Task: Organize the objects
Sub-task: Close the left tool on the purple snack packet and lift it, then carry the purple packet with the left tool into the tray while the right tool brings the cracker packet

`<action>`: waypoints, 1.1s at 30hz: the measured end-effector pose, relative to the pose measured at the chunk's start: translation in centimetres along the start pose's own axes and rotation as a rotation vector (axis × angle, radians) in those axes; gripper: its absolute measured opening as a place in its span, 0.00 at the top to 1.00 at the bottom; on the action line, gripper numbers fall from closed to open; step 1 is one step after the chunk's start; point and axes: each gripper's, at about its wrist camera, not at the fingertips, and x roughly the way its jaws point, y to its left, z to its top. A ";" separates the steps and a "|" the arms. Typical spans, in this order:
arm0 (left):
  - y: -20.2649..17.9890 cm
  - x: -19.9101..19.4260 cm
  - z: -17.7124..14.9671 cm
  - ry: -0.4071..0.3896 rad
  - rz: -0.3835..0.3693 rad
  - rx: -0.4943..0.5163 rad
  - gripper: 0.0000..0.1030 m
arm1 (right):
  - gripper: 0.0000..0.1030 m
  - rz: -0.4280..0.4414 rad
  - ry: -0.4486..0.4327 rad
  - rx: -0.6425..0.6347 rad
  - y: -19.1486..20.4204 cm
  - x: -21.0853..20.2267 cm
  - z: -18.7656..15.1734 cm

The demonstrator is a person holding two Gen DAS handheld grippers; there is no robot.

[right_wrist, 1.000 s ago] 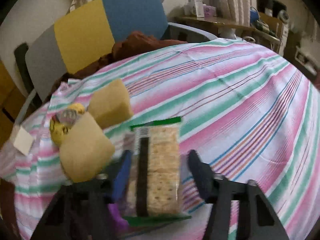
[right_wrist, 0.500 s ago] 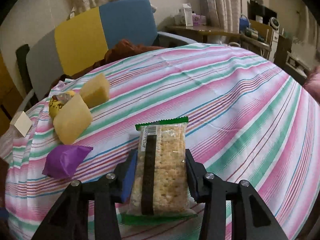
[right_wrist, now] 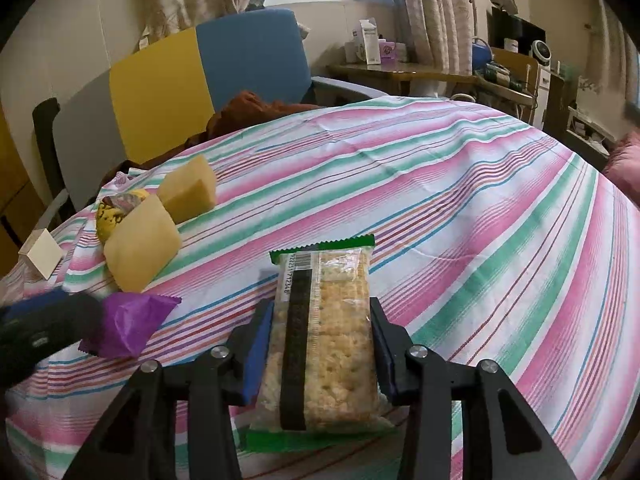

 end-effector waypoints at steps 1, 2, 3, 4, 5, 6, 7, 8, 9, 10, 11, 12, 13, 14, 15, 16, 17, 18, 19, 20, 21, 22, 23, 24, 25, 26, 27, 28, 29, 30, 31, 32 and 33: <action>0.0 0.6 -0.4 0.009 -0.002 0.014 0.47 | 0.56 0.000 -0.001 0.001 0.0 0.0 0.0; 0.0 1.0 -0.8 0.013 0.001 0.026 0.53 | 0.56 -0.001 -0.001 0.001 0.0 0.0 0.0; 0.0 1.2 -1.2 0.014 0.008 0.034 0.55 | 0.56 -0.002 -0.002 0.000 0.0 0.0 0.0; 0.1 1.0 -1.5 -0.007 0.004 0.035 0.55 | 0.56 -0.001 -0.003 0.000 0.0 0.0 0.0; 0.2 0.8 -1.5 -0.016 -0.003 0.029 0.57 | 0.56 0.001 -0.003 0.002 0.0 0.1 0.0; 0.5 0.8 -1.5 -0.018 -0.014 0.014 0.58 | 0.56 0.002 -0.004 0.004 -0.1 0.1 0.0; 0.7 0.8 -1.6 -0.023 -0.021 0.006 0.60 | 0.56 0.002 -0.005 0.005 -0.1 0.1 0.0; 1.0 0.7 -1.8 -0.034 -0.034 -0.006 0.60 | 0.56 0.001 -0.005 0.004 -0.1 0.1 0.0; 1.0 0.6 -1.8 -0.040 -0.039 -0.008 0.60 | 0.56 0.000 -0.005 0.003 -0.1 0.1 0.0; 1.1 0.6 -2.0 -0.046 -0.043 -0.009 0.60 | 0.56 -0.003 -0.006 0.001 0.0 0.1 0.0; 1.1 0.4 -2.1 -0.051 -0.044 -0.009 0.60 | 0.56 -0.004 -0.006 -0.001 0.0 0.1 0.0; 1.1 0.2 -2.3 -0.055 -0.042 -0.010 0.60 | 0.56 -0.005 -0.006 -0.002 0.0 0.1 0.0; 1.1 0.1 -2.4 -0.060 -0.040 -0.011 0.60 | 0.56 -0.006 -0.007 -0.003 0.0 0.1 0.0; 1.1 0.0 -2.6 -0.064 -0.039 -0.012 0.60 | 0.56 -0.009 -0.007 -0.005 0.0 0.1 0.0; 1.1 -0.3 -2.8 -0.068 -0.037 -0.015 0.61 | 0.56 -0.011 -0.007 -0.007 0.1 0.1 0.0; 1.3 -0.5 -3.1 -0.074 -0.032 -0.021 0.61 | 0.56 -0.015 -0.008 -0.011 0.1 0.1 0.0; 1.5 -0.7 -3.2 -0.078 -0.029 -0.028 0.61 | 0.56 -0.018 -0.009 -0.013 0.2 0.1 0.0; 1.7 -0.8 -3.3 -0.083 -0.026 -0.038 0.61 | 0.56 -0.021 -0.010 -0.015 0.3 0.1 0.0; 2.0 -1.1 -3.6 -0.088 -0.023 -0.049 0.61 | 0.56 -0.024 -0.013 -0.018 0.3 0.1 -0.1; 2.4 -1.1 -3.6 -0.091 -0.022 -0.058 0.61 | 0.56 -0.034 -0.017 -0.022 0.4 0.0 -0.1; 2.8 -1.5 -3.9 -0.100 -0.015 -0.073 0.61 | 0.56 -0.045 -0.023 -0.027 0.5 -0.2 -0.1; 3.0 -1.8 -4.2 -0.106 -0.012 -0.080 0.61 | 0.56 -0.052 -0.032 -0.032 0.6 -0.3 -0.2; 3.2 -2.1 -4.4 -0.117 -0.010 -0.089 0.61 | 0.56 -0.052 -0.044 -0.037 0.7 -0.6 -0.2; 3.5 -2.6 -4.8 -0.129 -0.011 -0.096 0.61 | 0.56 -0.048 -0.060 -0.043 0.8 -0.9 -0.2; 3.6 -3.0 -5.2 -0.138 -0.010 -0.098 0.61 | 0.56 -0.043 -0.079 -0.049 0.9 -1.3 -0.3; 3.7 -3.5 -5.7 -0.143 -0.009 -0.097 0.61 | 0.56 -0.034 -0.095 -0.055 1.0 -1.7 -0.3; 3.8 -3.9 -6.2 -0.146 -0.008 -0.095 0.61 | 0.56 -0.019 -0.107 -0.064 1.1 -2.0 -0.4; 3.8 -4.2 -6.5 -0.149 -0.007 -0.096 0.61 | 0.56 -0.013 -0.117 -0.071 1.3 -2.2 -0.3; 4.1 -4.9 -7.1 -0.158 -0.008 -0.103 0.61 | 0.56 -0.014 -0.128 -0.077 1.4 -2.5 -0.4; 4.4 -5.3 -7.5 -0.167 -0.011 -0.112 0.61 | 0.56 -0.017 -0.140 -0.084 1.6 -2.9 -0.5; 4.7 -5.8 -7.8 -0.173 -0.012 -0.123 0.61 | 0.56 -0.016 -0.145 -0.090 1.8 -3.2 -0.6; 5.2 -6.2 -8.2 -0.173 -0.015 -0.137 0.61 | 0.56 -0.012 -0.145 -0.094 2.0 -3.4 -0.7; 5.7 -6.8 -8.7 -0.175 -0.024 -0.158 0.61 | 0.56 -0.004 -0.141 -0.100 2.3 -3.7 -1.0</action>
